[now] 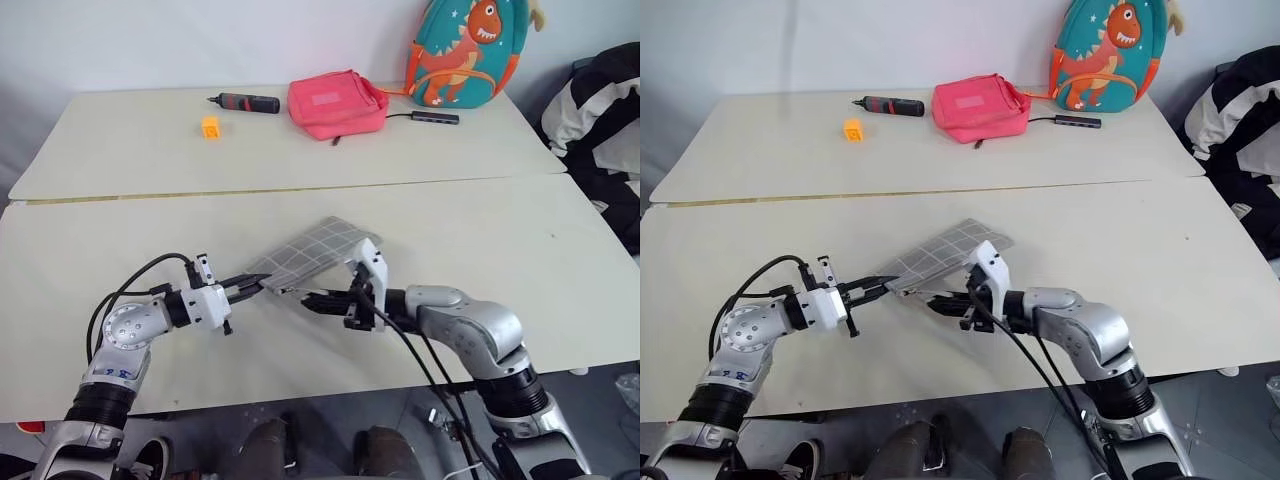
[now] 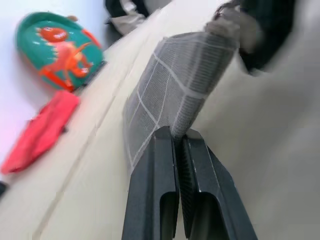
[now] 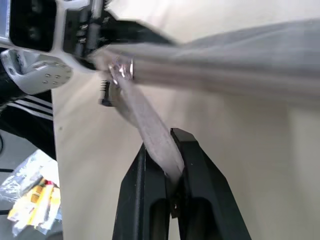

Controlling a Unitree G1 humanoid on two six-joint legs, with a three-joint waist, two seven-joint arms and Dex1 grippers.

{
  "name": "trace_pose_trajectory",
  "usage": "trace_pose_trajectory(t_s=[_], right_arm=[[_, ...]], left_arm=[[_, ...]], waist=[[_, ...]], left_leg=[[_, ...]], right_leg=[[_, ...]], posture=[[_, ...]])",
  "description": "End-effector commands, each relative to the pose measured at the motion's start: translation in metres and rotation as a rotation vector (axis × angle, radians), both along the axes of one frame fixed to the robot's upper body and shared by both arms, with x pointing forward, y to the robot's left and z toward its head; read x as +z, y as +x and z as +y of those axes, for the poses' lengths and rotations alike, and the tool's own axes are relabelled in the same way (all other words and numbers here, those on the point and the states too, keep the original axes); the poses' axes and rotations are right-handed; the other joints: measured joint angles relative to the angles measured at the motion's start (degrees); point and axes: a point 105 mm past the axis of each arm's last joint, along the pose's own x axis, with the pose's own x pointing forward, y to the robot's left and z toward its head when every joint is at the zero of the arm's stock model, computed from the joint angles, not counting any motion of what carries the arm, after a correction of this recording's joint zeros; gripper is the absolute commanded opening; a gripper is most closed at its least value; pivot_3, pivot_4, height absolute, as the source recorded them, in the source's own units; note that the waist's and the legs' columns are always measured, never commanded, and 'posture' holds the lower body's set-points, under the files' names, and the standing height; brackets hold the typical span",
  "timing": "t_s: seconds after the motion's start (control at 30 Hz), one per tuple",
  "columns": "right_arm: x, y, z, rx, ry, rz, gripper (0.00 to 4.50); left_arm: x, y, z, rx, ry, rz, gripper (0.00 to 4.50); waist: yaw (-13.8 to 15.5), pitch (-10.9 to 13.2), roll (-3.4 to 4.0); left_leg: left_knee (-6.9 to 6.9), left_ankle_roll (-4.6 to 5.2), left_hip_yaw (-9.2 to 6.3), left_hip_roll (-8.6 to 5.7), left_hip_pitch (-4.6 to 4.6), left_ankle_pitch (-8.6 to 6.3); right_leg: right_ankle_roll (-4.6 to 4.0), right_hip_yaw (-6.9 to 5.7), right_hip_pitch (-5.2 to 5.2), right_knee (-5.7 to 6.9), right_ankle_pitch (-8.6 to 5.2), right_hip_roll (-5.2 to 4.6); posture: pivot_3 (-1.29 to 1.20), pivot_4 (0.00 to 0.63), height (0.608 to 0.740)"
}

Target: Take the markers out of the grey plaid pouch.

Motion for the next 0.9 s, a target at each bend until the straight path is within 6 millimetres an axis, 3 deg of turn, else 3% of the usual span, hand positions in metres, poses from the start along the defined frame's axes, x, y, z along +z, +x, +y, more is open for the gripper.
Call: trace_pose_trajectory(t_s=[0.03, 0.43, 0.67, 0.73, 0.9], right_arm=[[0.023, -0.005, -0.016, 0.044, 0.025, -0.049, 0.06], [0.005, 0.042, -0.089, -0.209, -0.141, -0.111, 0.06], [0.0, 0.056, -0.118, -0.279, -0.212, -0.214, 0.06], [0.003, 0.058, -0.115, -0.276, -0.192, -0.232, 0.06], [0.007, 0.052, -0.1, -0.242, -0.114, -0.22, 1.51]], left_arm=[[0.018, -0.004, 0.016, 0.007, -0.039, -0.027, 0.0], [0.013, -0.012, 0.033, 0.015, -0.036, 0.013, 0.0], [0.013, -0.013, 0.035, 0.014, -0.047, 0.022, 0.0], [0.012, -0.012, 0.034, 0.017, -0.055, 0.025, 0.0], [0.013, -0.01, 0.029, 0.013, -0.073, 0.028, 0.0]], waist=[[0.08, 0.0, -0.01], [0.09, 0.01, -0.01], [0.08, 0.01, -0.01], [0.07, 0.01, -0.01], [0.07, 0.01, -0.01]], left_leg=[[0.0, 0.0, 0.0, 0.0, 0.0, 0.0], [0.0, 0.03, 0.04, 0.01, -0.01, -0.03], [0.0, 0.05, 0.05, 0.01, -0.01, -0.02], [0.0, 0.05, 0.06, 0.01, -0.01, -0.02], [0.0, 0.05, 0.05, 0.02, -0.01, -0.01]], right_leg=[[0.0, 0.0, 0.02, -0.04, 0.0, -0.01], [0.01, -0.05, 0.09, -0.29, 0.01, 0.0], [0.02, -0.07, 0.11, -0.3, 0.01, 0.01], [0.02, -0.07, 0.11, -0.29, 0.01, 0.01], [0.02, -0.07, 0.11, -0.28, 0.01, 0.01]], posture=[[0.0, 0.15, 0.74], [0.0, 0.15, 0.74], [0.0, 0.15, 0.74], [0.0, 0.15, 0.74], [0.0, 0.15, 0.74]])
